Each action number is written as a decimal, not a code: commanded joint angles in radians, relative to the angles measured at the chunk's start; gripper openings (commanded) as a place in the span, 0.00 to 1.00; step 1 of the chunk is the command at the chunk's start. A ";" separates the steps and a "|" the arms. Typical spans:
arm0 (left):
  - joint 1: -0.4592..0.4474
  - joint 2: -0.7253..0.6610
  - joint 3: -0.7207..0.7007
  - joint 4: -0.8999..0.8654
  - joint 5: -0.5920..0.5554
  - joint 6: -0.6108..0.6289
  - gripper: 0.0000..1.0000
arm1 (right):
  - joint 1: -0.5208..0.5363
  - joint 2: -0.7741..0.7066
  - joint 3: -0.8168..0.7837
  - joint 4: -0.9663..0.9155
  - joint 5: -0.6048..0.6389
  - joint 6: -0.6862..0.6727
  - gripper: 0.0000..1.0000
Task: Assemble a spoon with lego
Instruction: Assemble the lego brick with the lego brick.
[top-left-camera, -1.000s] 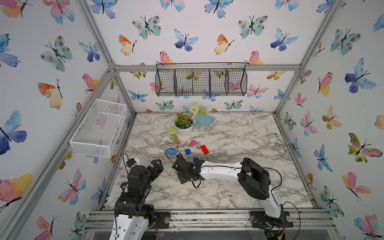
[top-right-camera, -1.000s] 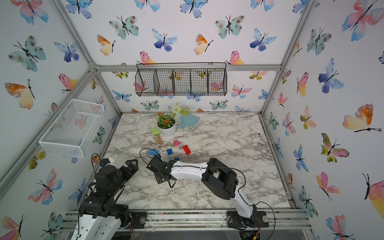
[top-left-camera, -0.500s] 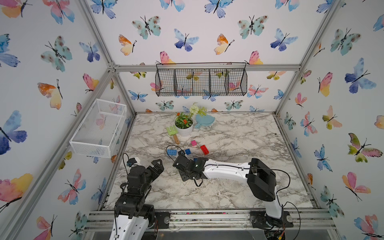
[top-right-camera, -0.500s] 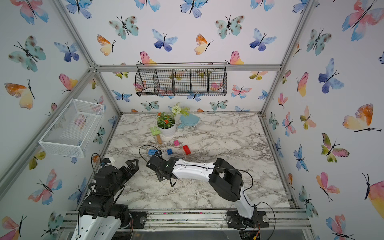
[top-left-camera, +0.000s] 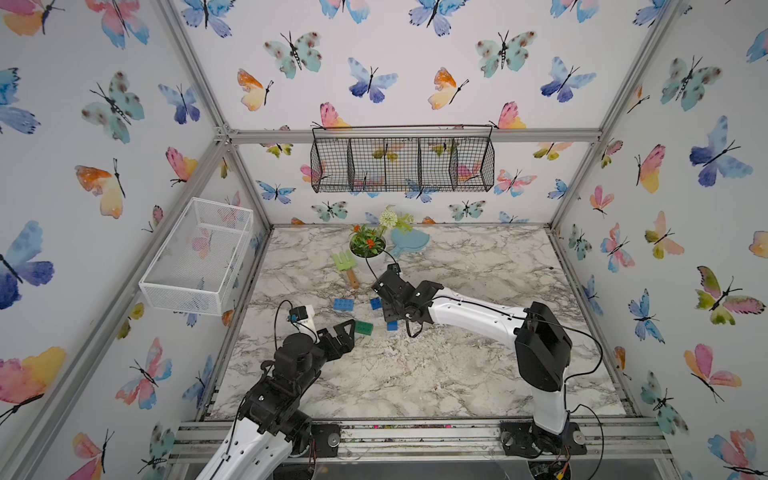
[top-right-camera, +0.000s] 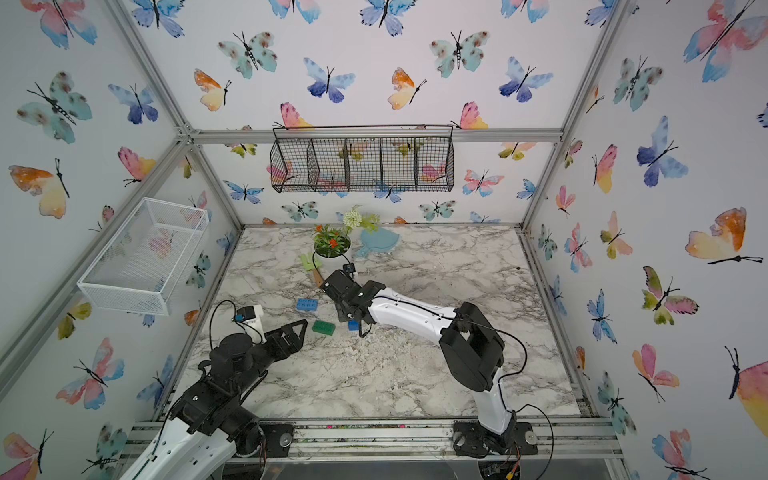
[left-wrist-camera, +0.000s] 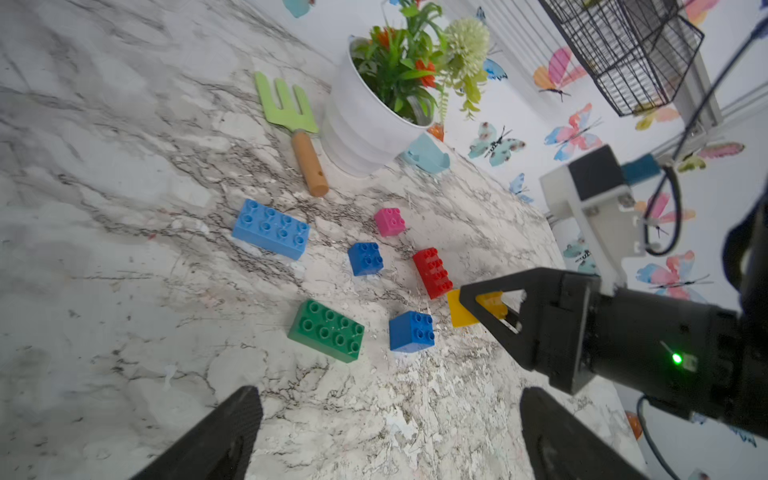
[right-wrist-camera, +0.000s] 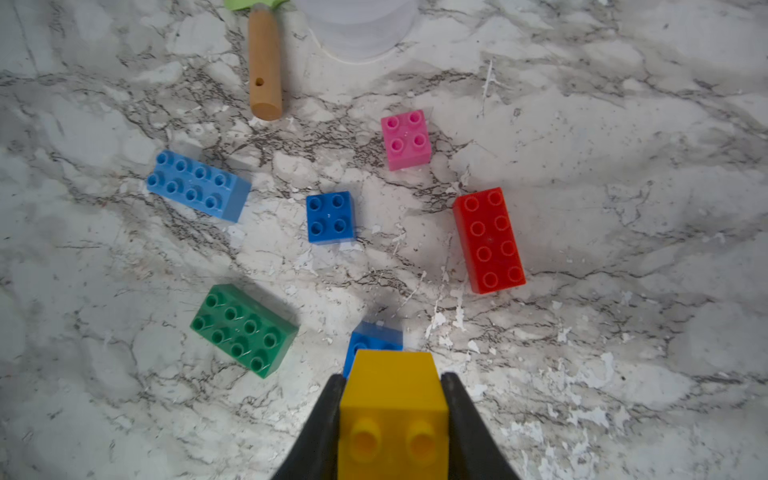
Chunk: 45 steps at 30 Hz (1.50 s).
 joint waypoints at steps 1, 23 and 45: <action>-0.123 0.025 0.002 0.078 -0.202 0.043 0.98 | 0.004 0.038 0.041 -0.028 -0.003 0.031 0.08; -0.174 -0.036 -0.021 0.059 -0.220 0.024 0.98 | 0.003 0.085 0.026 -0.019 -0.022 0.203 0.01; -0.174 -0.119 -0.016 -0.010 -0.239 0.030 0.98 | 0.023 0.142 0.031 -0.049 0.003 0.242 0.01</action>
